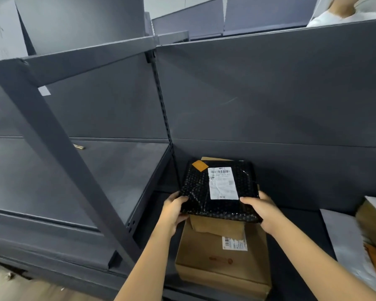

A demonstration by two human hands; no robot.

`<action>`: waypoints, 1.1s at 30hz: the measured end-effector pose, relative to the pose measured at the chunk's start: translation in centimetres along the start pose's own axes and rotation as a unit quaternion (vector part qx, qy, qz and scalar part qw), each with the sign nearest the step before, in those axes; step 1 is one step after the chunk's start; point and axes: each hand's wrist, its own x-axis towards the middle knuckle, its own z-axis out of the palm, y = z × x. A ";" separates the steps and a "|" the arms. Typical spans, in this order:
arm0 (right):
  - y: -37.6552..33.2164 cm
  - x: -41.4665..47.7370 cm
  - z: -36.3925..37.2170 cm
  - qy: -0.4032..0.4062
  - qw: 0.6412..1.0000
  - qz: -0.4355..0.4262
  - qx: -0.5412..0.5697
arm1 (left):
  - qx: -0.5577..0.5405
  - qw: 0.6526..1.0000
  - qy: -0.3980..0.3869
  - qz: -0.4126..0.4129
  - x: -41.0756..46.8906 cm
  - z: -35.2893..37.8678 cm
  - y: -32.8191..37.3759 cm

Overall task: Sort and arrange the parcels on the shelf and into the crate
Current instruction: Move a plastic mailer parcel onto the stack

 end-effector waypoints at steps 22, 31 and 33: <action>-0.7 -3.2 -13.0 0.102 0.992 -0.067 -0.009 | 0.354 0.865 0.140 0.328 -4.0 13.4 5.9; 0.9 -11.9 -26.8 0.356 0.890 -0.068 -0.278 | 0.482 0.774 -0.185 0.366 -9.2 31.6 -0.1; 2.1 -14.4 -29.8 0.383 0.878 -0.052 -0.280 | 0.509 0.752 -0.234 0.348 -10.5 34.4 -2.6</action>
